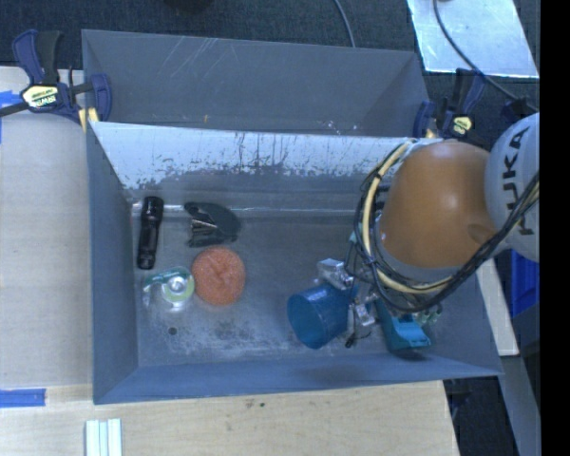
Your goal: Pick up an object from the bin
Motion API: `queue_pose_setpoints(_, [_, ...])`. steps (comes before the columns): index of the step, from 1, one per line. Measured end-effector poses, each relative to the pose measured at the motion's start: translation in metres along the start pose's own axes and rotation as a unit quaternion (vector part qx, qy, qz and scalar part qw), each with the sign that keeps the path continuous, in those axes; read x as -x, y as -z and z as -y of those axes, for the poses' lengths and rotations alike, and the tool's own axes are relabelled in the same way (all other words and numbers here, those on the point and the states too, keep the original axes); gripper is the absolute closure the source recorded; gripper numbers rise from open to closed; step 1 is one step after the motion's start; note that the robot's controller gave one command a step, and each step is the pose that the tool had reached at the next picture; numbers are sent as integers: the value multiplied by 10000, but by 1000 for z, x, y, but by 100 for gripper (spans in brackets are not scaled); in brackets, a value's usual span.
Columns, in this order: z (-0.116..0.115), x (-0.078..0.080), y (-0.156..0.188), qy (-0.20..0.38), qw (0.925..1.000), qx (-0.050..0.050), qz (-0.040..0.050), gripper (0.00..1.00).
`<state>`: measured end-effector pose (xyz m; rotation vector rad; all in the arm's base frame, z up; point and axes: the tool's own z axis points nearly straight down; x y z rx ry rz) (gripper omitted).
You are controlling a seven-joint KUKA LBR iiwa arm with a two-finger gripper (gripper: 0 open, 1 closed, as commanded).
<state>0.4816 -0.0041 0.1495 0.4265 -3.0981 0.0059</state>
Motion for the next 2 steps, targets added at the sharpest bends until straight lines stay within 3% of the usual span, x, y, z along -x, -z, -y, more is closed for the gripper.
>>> queue_pose_setpoints(1, [1, 1, 25, -5, 10000, -14, 43, 100])
queue_pose_setpoints(2, [1, 1, 26, -8, 10000, -12, 41, 100])
